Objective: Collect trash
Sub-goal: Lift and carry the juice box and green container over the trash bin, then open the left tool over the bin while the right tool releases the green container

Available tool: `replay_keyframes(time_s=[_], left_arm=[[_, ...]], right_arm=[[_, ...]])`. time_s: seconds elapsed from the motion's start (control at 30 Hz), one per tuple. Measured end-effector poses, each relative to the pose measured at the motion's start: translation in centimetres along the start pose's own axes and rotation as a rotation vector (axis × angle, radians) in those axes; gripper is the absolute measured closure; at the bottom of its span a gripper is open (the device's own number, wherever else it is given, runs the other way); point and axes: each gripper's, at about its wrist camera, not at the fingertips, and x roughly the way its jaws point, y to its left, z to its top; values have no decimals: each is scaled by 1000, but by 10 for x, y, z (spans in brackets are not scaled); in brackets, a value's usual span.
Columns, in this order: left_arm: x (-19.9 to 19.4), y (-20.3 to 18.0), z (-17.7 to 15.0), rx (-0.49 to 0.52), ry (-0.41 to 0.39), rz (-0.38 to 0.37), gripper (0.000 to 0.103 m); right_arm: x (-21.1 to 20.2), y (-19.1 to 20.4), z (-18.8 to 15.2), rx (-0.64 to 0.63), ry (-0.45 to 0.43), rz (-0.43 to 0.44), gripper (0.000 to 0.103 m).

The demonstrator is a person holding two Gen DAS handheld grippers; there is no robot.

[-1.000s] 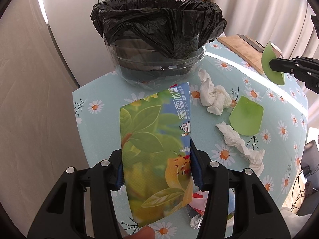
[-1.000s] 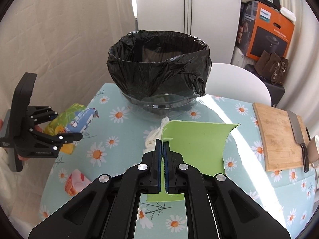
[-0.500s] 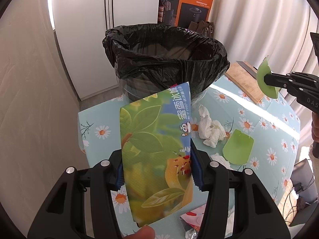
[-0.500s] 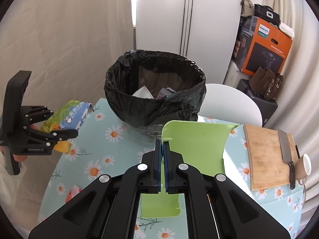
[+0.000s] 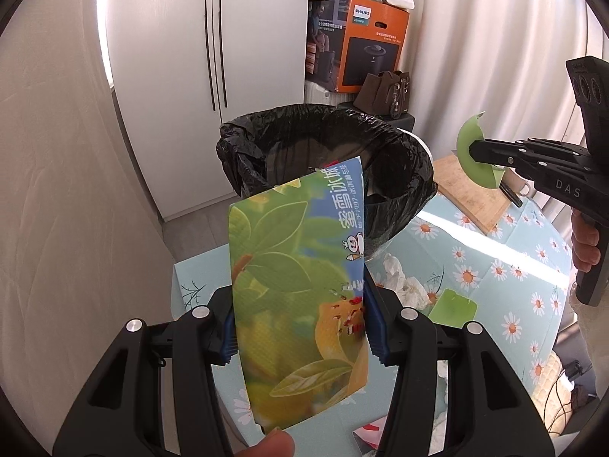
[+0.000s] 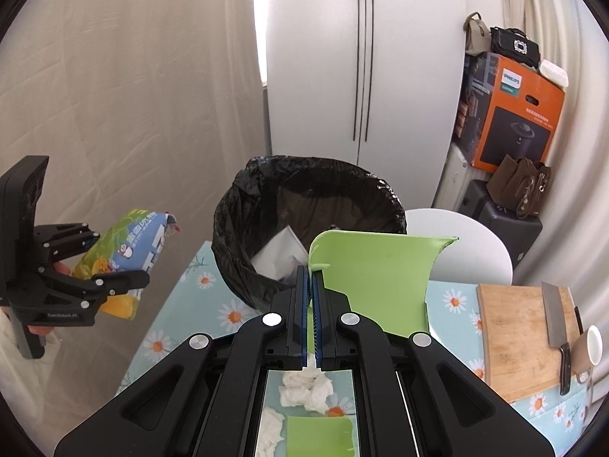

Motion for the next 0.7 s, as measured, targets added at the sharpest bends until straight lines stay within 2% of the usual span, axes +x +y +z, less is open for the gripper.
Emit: replay_keyframes(time_s=[0.23, 0.7], left_arm=[[2, 2, 33, 10, -72, -50, 50], [50, 2, 90, 70, -70, -126, 50]], right_arm=[[10, 5, 27, -11, -42, 31, 101], [43, -19, 38, 80, -34, 87, 101]])
